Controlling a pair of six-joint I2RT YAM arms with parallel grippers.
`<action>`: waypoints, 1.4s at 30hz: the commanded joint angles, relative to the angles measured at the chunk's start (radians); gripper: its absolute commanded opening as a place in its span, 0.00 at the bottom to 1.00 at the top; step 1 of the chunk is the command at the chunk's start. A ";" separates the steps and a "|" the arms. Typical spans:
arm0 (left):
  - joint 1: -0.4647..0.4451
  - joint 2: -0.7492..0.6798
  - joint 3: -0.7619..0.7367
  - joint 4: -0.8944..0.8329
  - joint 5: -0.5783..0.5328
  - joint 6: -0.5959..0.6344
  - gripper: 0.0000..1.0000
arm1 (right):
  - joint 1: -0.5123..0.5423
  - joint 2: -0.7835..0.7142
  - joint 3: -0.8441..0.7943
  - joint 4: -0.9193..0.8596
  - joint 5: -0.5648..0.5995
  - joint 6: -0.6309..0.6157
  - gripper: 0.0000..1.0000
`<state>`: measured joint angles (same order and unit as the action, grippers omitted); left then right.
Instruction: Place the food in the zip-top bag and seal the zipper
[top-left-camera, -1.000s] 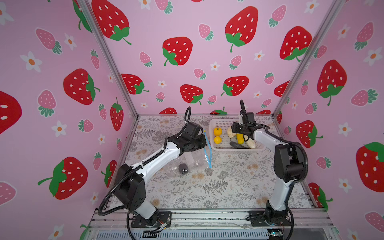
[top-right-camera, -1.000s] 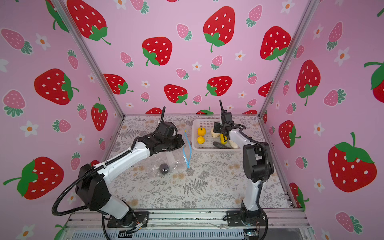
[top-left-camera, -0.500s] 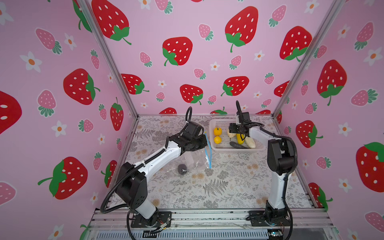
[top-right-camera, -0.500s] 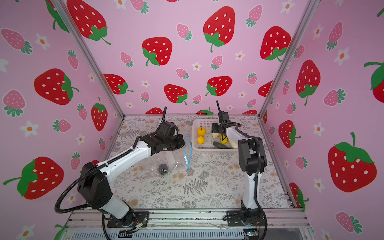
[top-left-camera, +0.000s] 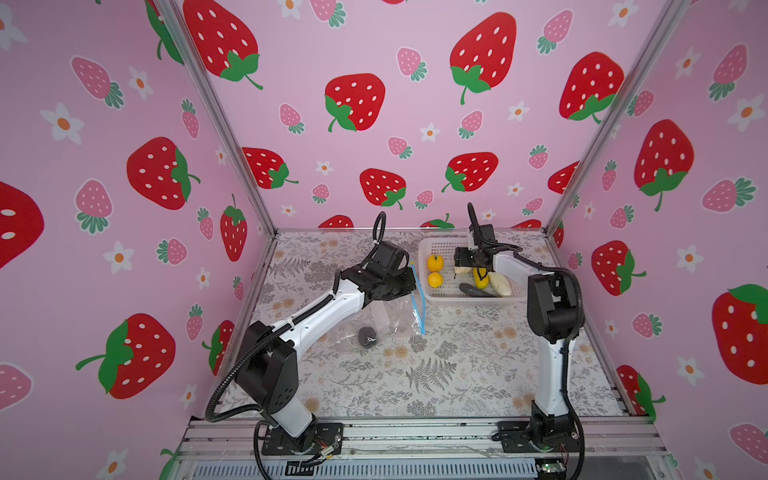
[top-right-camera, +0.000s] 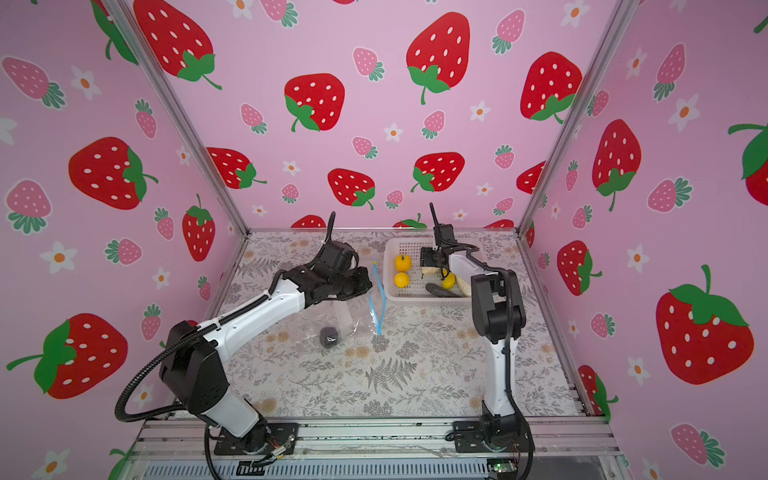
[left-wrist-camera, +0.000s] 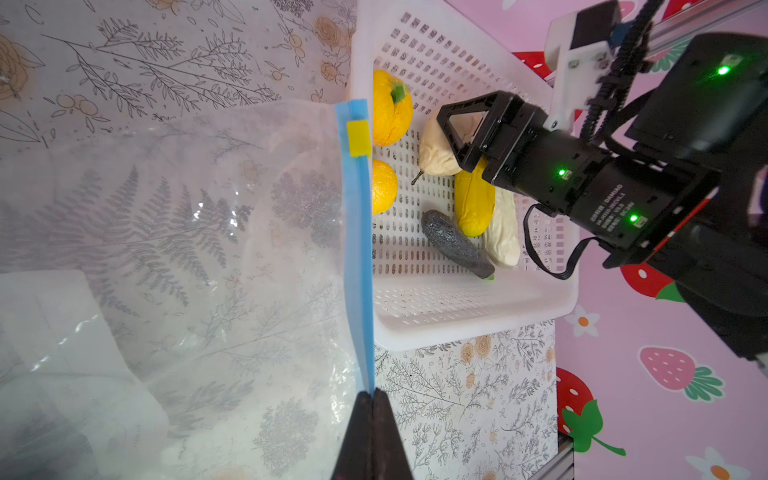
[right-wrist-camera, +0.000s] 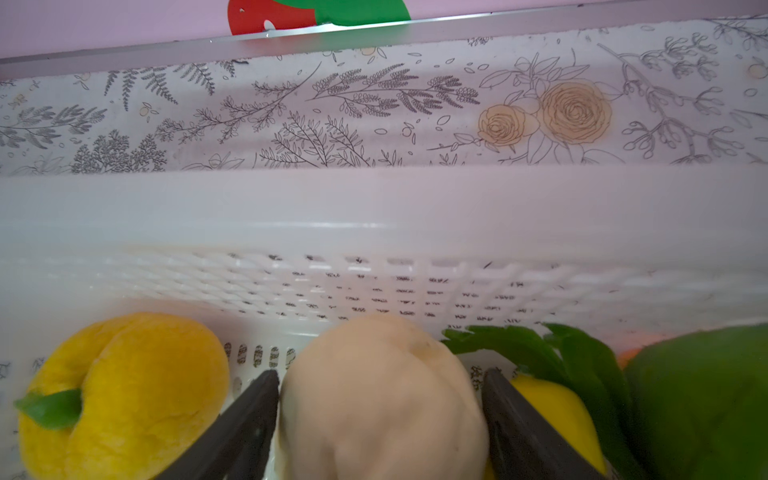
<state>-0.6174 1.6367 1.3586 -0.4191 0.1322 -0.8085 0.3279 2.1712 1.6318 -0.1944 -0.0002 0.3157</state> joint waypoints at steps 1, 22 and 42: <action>0.004 0.005 0.040 -0.007 -0.002 0.009 0.00 | 0.014 0.023 0.030 -0.023 -0.010 -0.012 0.81; 0.015 0.006 0.034 0.002 0.027 0.006 0.00 | 0.020 0.058 0.080 -0.041 -0.070 0.024 0.76; 0.015 -0.008 0.034 0.002 0.015 0.006 0.00 | 0.008 -0.037 0.055 -0.021 -0.097 0.046 0.65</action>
<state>-0.6060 1.6379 1.3586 -0.4179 0.1577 -0.8085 0.3420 2.2063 1.6829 -0.2115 -0.0879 0.3534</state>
